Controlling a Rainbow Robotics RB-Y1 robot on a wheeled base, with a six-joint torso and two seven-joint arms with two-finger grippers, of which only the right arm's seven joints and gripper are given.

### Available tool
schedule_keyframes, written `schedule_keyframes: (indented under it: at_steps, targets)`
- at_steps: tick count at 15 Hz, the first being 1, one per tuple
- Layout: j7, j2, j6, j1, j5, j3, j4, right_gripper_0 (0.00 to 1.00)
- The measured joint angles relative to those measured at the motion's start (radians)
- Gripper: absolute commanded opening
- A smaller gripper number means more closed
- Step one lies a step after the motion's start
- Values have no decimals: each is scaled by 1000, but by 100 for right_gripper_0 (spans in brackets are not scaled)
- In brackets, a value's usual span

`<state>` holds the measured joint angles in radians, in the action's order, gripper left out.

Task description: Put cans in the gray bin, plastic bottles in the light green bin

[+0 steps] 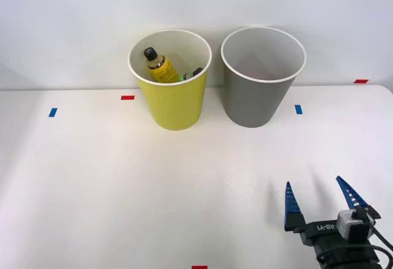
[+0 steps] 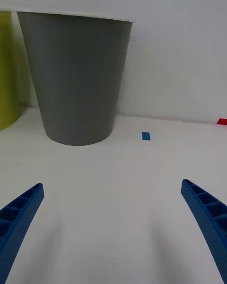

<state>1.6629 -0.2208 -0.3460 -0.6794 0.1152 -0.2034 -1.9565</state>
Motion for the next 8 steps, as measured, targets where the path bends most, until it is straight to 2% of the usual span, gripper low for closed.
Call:
schedule_keyframes:
  at_steps: [4,8]
  targets:
    - [-238,49,-59,14,-183,23,56,100]
    - [-448,64,-162,-15,-347,41,92,100]
